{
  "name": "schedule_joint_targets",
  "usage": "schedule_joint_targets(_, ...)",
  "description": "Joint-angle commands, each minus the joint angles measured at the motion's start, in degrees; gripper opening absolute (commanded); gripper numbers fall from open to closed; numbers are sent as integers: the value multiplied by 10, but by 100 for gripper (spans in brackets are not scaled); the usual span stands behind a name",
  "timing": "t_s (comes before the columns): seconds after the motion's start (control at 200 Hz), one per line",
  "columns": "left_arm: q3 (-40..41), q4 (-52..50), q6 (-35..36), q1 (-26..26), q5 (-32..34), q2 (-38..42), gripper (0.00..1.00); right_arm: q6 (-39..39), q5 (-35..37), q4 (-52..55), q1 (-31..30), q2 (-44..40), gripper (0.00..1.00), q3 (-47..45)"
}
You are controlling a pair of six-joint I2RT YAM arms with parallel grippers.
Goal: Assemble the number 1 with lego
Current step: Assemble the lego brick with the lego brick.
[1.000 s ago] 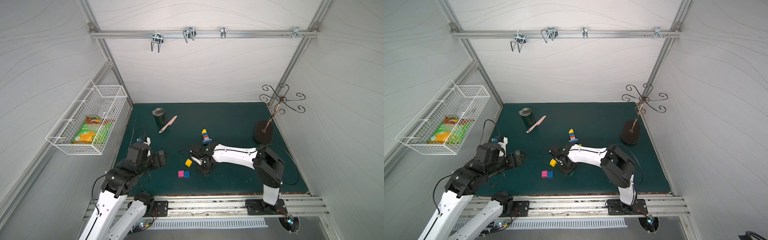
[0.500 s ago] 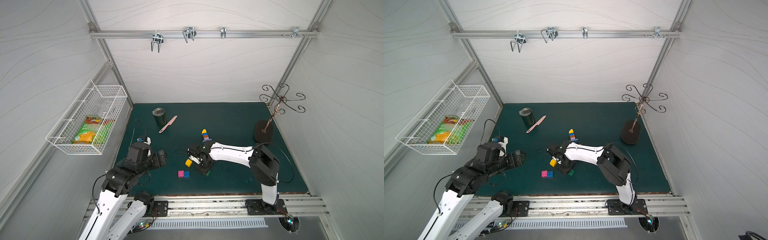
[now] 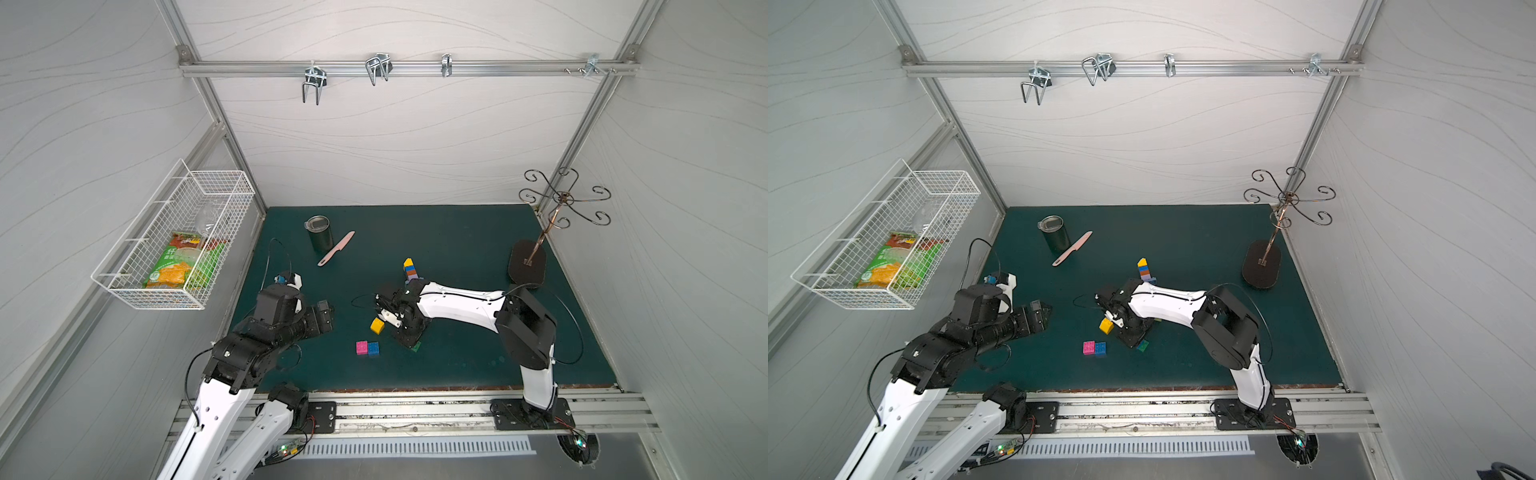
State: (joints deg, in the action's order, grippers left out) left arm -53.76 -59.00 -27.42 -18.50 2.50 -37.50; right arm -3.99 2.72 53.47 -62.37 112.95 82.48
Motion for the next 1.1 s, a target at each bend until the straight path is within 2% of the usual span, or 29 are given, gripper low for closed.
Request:
schedule_joint_targets(0.0,-6,26,4,1,-6,-3,100,15,-3,36,3,24,17,4)
schedule_joint_targets(0.2,-7,26,5,1,-7,-5,100,16,-18,32,-1,34,17,2)
schedule_joint_targets(1.096,-7,26,7,1,-12,-14,100,37,-2,30,-15,113,17,11)
